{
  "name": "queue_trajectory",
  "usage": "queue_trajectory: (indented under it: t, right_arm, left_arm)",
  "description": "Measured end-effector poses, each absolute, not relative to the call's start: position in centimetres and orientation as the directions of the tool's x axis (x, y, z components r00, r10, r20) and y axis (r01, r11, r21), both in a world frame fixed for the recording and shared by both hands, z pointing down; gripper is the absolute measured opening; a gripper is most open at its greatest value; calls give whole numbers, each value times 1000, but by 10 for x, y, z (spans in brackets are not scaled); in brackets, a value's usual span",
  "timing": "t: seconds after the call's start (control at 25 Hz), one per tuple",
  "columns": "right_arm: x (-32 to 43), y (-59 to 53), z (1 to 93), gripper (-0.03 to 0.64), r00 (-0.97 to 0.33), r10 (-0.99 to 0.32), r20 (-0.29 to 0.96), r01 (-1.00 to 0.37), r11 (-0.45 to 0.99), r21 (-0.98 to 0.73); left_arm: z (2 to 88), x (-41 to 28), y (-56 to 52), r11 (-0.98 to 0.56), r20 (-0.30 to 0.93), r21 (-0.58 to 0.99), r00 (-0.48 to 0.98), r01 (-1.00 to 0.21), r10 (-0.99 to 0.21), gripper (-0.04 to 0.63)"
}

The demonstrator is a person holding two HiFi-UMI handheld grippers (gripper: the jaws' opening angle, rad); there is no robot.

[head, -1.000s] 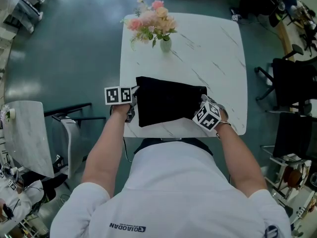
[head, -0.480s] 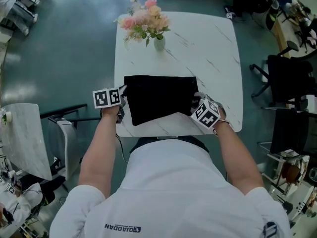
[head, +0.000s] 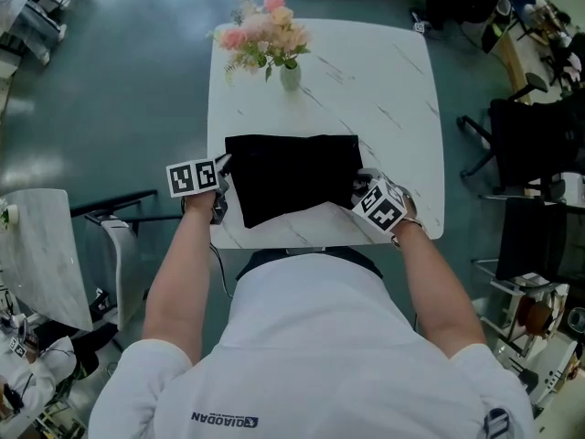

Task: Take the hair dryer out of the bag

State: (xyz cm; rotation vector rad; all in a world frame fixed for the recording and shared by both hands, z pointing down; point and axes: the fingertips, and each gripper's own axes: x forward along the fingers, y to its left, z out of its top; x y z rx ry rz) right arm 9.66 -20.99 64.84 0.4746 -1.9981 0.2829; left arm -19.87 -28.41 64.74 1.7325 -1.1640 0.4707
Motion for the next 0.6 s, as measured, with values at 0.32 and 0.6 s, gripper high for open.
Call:
queue_trajectory:
  t: [0.32,0.6]
  right_arm:
    - [96,-209,648,197,-429,-225,875,-456,890,6]
    - [88,-215,628,218,-529,-189,828,-436,897,-74]
  left_arm:
    - [627,-172,-206,-222,719,550,592,-805,-364,205]
    - [654,-137,-115,-367,790,538,606,-759,-95,239]
